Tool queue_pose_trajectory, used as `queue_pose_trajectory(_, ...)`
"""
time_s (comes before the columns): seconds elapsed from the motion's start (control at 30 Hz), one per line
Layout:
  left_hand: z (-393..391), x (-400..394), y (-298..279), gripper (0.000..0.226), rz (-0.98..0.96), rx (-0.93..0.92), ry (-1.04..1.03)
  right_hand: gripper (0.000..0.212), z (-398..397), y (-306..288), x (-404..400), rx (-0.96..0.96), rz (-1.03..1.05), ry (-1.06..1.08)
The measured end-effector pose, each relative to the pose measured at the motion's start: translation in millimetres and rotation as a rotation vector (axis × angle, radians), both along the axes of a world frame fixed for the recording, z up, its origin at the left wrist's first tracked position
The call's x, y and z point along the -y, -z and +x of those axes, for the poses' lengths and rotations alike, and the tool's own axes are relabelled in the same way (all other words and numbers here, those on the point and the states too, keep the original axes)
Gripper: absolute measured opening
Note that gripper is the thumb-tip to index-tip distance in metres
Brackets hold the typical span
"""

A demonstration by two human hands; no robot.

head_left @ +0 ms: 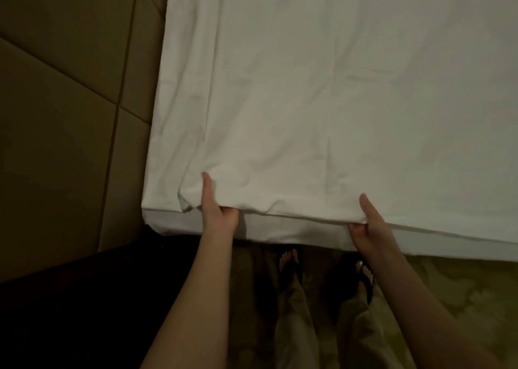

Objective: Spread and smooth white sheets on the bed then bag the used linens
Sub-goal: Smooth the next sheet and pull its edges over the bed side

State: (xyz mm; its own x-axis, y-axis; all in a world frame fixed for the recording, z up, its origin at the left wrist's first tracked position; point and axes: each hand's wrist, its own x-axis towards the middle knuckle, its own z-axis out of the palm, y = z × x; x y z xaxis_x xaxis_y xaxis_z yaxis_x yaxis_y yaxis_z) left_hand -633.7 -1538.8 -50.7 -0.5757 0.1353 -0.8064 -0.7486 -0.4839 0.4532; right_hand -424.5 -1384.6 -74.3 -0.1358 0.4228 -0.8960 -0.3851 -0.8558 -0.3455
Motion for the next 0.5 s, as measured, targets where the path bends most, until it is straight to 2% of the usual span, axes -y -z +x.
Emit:
queue_pose_trajectory(0.13, 61.7, -25.6, 1.0, 0.030, -0.054, 0.129, 0.120, 0.104, -12.9, -11.5, -1.1, -0.114, 0.073, -0.048)
queue_pose_trajectory(0.17, 71.0, -28.2, 1.9, 0.023, -0.081, 0.150, 0.129, 0.099, -11.7, -14.0, -0.2, -0.120, 0.085, -0.032)
queue_pose_trajectory(0.2, 75.7, -28.7, 2.4, 0.018, -0.091, 0.157, 0.106, 0.080, -9.4, -14.8, 3.1, -0.089, 0.084, -0.022)
queue_pose_trajectory(0.27, 74.7, -24.4, 7.3, 0.017, -0.122, 0.138, 0.030, 0.026, -3.3, -8.4, 14.5, 0.076, 0.023, 0.007)
queue_pose_trajectory(0.3, 73.4, -20.7, 12.1, 0.016, -0.152, 0.130, 0.001, 0.011, 2.9, -2.4, 21.6, 0.155, -0.022, -0.015)
queue_pose_trajectory(0.37, 72.2, -18.5, 16.5, 0.014, -0.176, 0.137, -0.032, 0.005, 11.1, 5.6, 26.3, 0.197, -0.074, -0.036)
queue_pose_trajectory(0.5, 82.1, -37.4, 15.1, 0.018, -0.111, 0.139, -0.038, 0.029, 31.1, -3.9, -8.5, 0.169, -0.050, 0.111)
